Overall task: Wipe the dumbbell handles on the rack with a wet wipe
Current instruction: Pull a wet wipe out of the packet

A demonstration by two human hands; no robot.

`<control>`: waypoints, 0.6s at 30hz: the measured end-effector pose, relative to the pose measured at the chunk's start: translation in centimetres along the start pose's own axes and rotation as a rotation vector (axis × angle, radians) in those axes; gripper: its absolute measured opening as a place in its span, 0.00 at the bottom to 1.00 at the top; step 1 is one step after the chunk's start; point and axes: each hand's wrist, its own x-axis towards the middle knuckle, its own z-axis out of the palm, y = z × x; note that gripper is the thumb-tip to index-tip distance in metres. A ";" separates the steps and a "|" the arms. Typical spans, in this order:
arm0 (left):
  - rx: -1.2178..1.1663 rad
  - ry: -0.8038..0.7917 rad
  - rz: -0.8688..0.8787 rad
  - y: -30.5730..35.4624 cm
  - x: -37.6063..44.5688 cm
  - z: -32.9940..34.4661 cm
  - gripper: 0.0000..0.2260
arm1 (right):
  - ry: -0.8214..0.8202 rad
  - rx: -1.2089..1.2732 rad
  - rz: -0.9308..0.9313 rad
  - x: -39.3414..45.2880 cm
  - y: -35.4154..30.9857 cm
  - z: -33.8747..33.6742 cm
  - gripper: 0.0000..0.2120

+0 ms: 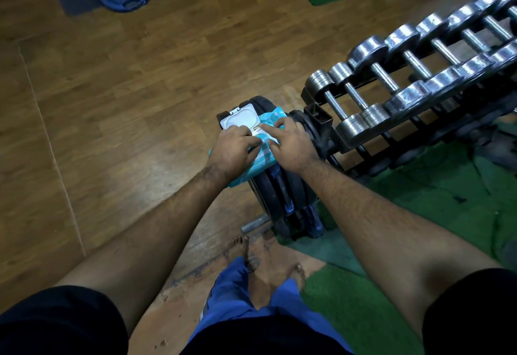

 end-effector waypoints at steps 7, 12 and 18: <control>0.036 0.017 -0.099 1.0 0.2 0.4 0.08 | 0.007 0.036 0.007 -0.1 0.0 0.0 0.23; 0.081 -0.009 -0.166 1.9 0.1 0.4 0.08 | 0.057 0.087 0.033 -0.4 -0.3 0.1 0.22; 0.009 -0.013 -0.154 1.9 0.0 0.7 0.10 | 0.078 0.079 0.041 -0.6 -0.3 0.2 0.21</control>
